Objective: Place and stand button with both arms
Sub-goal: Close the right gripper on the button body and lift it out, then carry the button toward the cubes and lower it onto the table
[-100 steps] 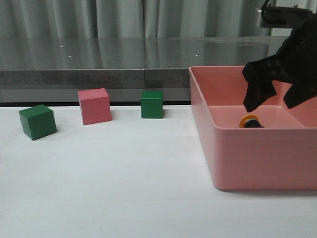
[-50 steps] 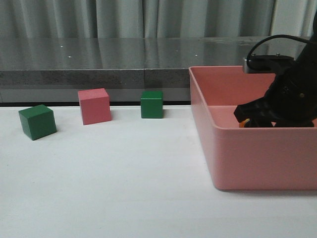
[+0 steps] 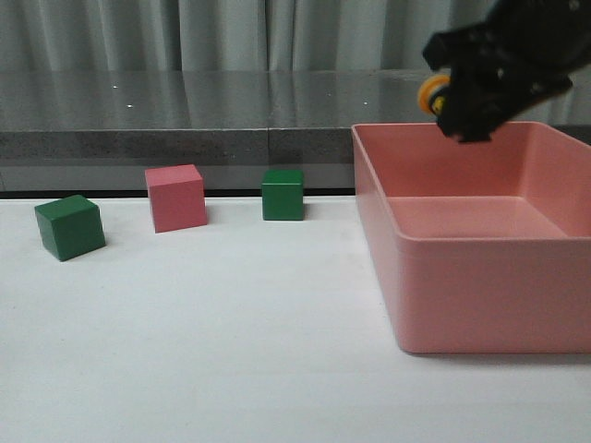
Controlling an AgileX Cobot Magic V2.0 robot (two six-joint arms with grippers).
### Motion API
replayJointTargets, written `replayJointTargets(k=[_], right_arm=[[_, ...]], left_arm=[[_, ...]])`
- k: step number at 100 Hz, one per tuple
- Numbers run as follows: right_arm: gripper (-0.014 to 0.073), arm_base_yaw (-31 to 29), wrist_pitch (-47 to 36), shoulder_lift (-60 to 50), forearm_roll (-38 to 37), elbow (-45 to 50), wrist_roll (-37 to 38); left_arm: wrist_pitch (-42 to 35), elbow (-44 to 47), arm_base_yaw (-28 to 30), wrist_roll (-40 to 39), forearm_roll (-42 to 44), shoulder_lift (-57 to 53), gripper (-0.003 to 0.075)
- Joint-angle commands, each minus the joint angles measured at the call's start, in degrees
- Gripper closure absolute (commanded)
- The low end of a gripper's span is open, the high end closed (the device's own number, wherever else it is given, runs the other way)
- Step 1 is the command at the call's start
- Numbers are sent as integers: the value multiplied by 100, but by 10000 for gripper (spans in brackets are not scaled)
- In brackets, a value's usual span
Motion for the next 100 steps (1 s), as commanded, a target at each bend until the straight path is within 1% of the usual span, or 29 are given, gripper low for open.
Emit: replayJointTargets(k=[1, 14, 29, 36, 50, 69, 91, 100], right_arm=[[634, 330, 279, -237, 33, -611, -857], [634, 882, 438, -21, 45, -1160, -1930], [634, 1434, 472, 505, 45, -1521, -3159], [634, 1630, 517, 829, 52, -1647, -3648], [634, 1947, 487, 1478, 52, -1787, -4399], [634, 2236, 242, 2184, 52, -1860, -4944], [634, 2298, -217, 2570, 52, -1860, -4955], [608, 2298, -301, 2624, 57, -1860, -4955]], left_arm=[[-468, 257, 20, -52, -54, -185, 740], [-468, 257, 20, -52, -54, -185, 740], [-468, 257, 20, -52, -54, -185, 740], [-468, 257, 20, -52, -54, -185, 740], [-468, 257, 20, -52, -54, -185, 740], [-468, 257, 20, -52, -54, -185, 740], [-468, 257, 20, -52, -54, -185, 740], [-468, 257, 20, -52, -54, -185, 740]])
